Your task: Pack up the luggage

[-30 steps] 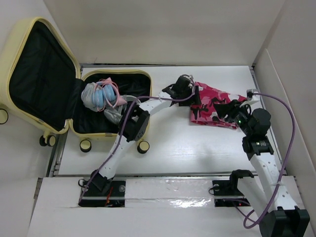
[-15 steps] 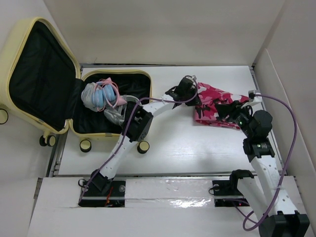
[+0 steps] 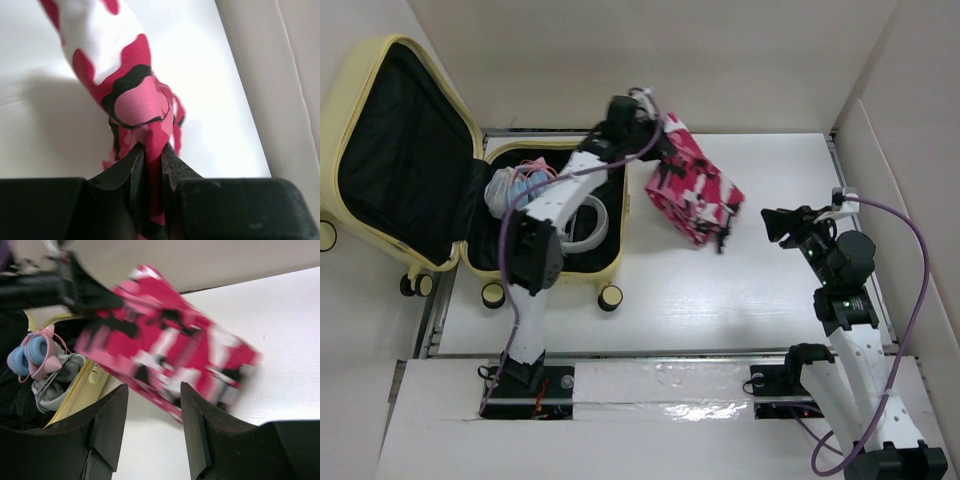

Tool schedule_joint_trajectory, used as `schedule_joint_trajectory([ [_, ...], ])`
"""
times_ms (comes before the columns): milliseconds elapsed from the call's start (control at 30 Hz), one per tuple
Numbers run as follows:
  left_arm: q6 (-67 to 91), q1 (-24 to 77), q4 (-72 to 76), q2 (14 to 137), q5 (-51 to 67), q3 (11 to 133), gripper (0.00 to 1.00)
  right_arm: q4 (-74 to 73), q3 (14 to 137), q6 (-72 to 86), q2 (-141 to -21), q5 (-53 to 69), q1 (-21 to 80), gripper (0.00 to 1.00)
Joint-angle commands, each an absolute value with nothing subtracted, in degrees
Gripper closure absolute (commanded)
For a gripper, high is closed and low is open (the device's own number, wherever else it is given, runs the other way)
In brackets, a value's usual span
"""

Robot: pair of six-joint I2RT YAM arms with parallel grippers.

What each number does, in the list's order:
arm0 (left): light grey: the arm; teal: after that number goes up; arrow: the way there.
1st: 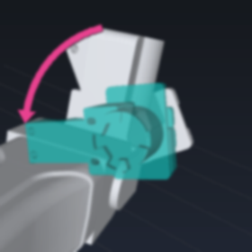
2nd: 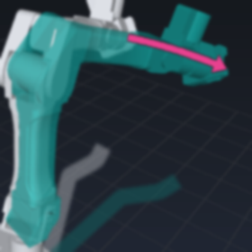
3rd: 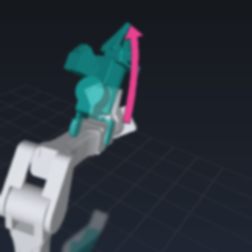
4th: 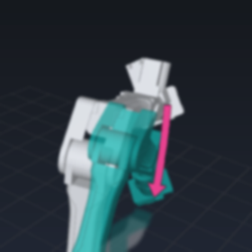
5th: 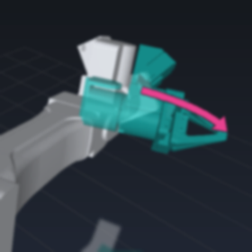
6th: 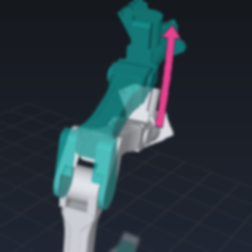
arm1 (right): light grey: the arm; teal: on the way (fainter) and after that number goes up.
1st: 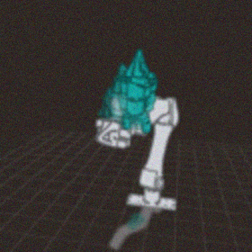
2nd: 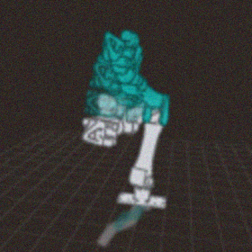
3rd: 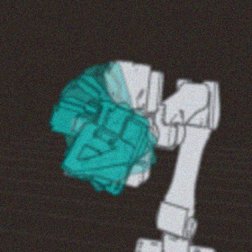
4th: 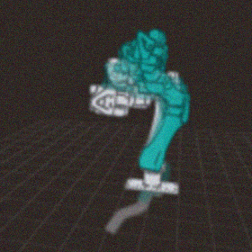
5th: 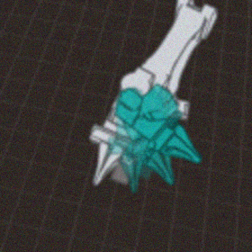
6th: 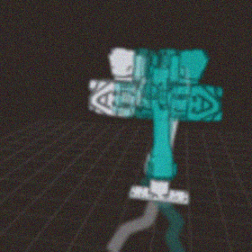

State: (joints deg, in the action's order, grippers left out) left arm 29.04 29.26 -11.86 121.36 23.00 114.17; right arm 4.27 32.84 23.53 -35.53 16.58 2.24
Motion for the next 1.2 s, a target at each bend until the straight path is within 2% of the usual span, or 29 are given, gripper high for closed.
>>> schedule_joint_trajectory([
  [0, 26.46, 20.06, -9.59, 106.64, 24.25, 105.50, 1.00, 5.19, 32.52, 22.59, -34.80, 14.51, 3.51, 0.48],
  [133, 26.80, 7.86, -6.51, 93.38, 24.08, 90.56, 1.00, 5.01, 32.61, 22.41, -35.33, 14.41, 3.52, 0.48],
  [367, 31.97, -10.07, 2.78, 80.17, 25.31, 63.24, 1.00, 5.10, 32.26, 21.89, -34.80, 13.54, 4.57, 0.47],
  [467, 34.45, -13.00, 4.57, 75.77, 23.12, 58.29, 1.00, 5.45, 31.99, 21.62, -35.24, 13.80, 4.57, 0.47],
  [633, 35.07, -15.29, 3.26, 70.07, 15.94, 55.02, 1.00, 5.01, 32.26, 21.18, -35.33, 14.68, 5.10, 0.47],
  [833, 33.14, -15.29, 0.09, 65.83, 6.43, 57.21, 1.00, 5.27, 32.25, 21.18, -35.77, 15.46, 5.62, 0.46],
  [933, 31.12, -15.29, -1.41, 67.40, -1.46, 57.66, 1.00, 5.19, 32.61, 21.01, -36.56, 16.43, 5.62, 0.46],
  [1067, 29.27, -15.29, -5.95, 74.61, -4.83, 63.88, 1.00, 5.18, 32.61, 21.01, -36.56, 16.96, 5.62, 0.46],
  [1167, 28.48, -15.29, -5.37, 75.59, -7.02, 66.27, 1.00, 5.19, 32.61, 20.83, -36.56, 16.52, 5.62, 0.46],
])
